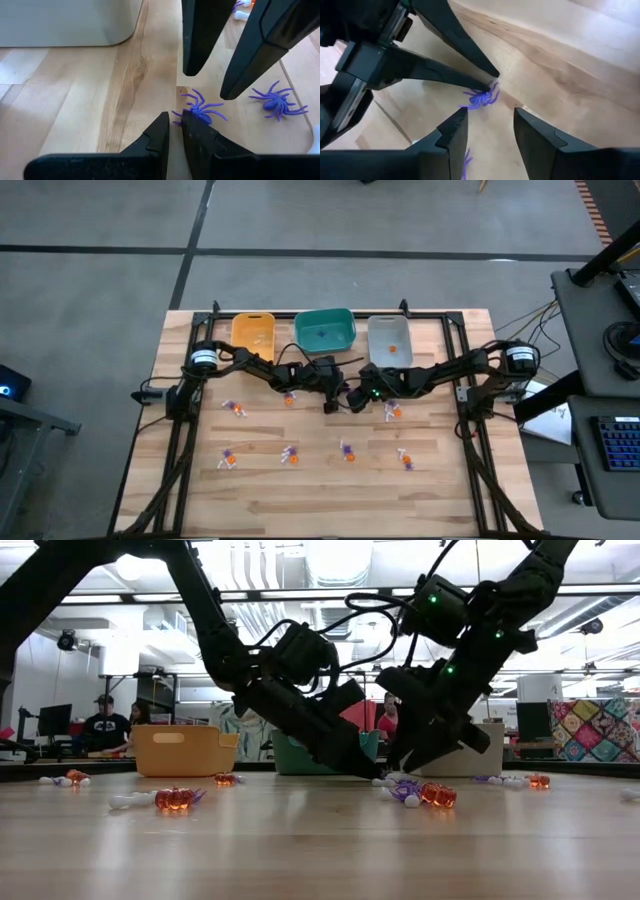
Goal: Sort Halloween decoration
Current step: Put the small violet spider toy into the green bin
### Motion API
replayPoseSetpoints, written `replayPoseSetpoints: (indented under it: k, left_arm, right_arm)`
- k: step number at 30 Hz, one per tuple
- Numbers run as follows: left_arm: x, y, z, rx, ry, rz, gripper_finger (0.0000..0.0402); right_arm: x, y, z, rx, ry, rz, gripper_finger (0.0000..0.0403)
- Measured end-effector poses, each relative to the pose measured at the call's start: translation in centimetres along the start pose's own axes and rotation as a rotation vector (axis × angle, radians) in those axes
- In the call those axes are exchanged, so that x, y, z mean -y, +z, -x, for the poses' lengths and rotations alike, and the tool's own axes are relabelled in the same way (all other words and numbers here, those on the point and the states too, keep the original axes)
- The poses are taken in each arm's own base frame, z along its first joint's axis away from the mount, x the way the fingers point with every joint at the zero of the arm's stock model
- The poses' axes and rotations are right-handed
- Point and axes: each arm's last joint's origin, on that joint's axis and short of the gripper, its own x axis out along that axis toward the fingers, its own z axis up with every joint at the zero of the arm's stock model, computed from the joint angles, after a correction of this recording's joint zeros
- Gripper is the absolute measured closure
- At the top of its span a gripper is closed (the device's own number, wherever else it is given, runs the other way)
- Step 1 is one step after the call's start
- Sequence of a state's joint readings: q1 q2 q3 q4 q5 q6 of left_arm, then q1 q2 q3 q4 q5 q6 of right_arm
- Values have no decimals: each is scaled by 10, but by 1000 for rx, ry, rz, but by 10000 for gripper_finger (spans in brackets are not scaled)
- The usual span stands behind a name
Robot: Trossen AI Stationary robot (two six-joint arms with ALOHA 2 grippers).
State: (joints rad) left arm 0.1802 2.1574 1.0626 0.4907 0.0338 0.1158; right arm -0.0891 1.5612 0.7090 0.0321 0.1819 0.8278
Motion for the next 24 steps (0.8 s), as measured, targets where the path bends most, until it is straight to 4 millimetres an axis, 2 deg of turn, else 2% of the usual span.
replayPoseSetpoints:
  k: [5,13,24]
  left_arm:
    - [0,0,0,0,0,5,364]
    - [0,0,0,4,1,13,364]
    - [0,1,0,7,2,24,364]
  right_arm:
    - [1,0,-2,-2,-3,-63,263]
    - [1,-2,-10,4,-2,-100,249]
    - [7,6,-5,8,-13,-99,259]
